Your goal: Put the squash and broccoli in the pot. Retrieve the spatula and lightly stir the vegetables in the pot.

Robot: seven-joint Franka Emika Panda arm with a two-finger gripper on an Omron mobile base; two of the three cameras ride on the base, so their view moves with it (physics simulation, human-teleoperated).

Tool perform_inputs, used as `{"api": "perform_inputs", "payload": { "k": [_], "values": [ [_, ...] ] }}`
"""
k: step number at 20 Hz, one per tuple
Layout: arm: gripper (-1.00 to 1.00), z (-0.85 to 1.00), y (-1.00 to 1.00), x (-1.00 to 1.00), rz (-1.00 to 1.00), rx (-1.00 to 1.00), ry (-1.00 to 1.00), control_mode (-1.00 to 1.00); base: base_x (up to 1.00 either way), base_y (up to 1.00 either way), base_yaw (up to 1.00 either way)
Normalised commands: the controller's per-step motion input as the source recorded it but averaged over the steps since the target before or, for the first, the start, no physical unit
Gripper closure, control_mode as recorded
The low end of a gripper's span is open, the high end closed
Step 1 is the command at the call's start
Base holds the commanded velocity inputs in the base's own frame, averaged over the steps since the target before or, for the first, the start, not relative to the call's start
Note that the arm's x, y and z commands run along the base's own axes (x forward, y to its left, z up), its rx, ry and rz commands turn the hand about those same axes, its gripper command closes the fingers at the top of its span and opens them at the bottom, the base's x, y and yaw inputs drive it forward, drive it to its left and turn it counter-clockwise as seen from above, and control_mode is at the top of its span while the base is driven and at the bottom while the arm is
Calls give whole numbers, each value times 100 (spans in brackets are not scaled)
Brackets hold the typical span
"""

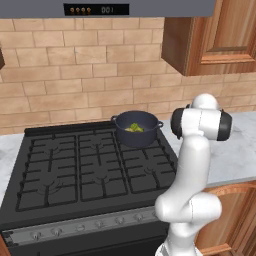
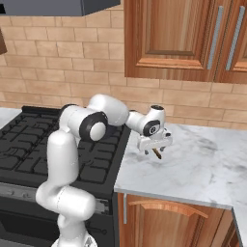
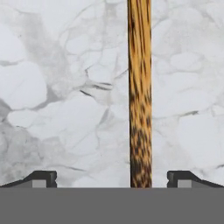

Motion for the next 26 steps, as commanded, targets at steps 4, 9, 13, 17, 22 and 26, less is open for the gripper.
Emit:
{"api": "perform_inputs", "payload": {
  "k": [4, 9, 13, 17, 22, 26],
  "values": [
    [-100, -20, 0, 3, 0, 0, 0, -100, 0, 0, 0],
    [-100, -16, -2, 9, 0, 0, 0, -100, 0, 0, 0],
    [-100, -5, -5, 7, 0, 0, -1, -100, 0, 0, 0],
    [-100, -1, -11, 12, 0, 0, -1, -100, 0, 0, 0],
    [-100, -1, -15, 12, 0, 0, 0, -100, 0, 0, 0],
    [-100, -13, -8, 15, 0, 0, 0, -100, 0, 0, 0]
  ]
}}
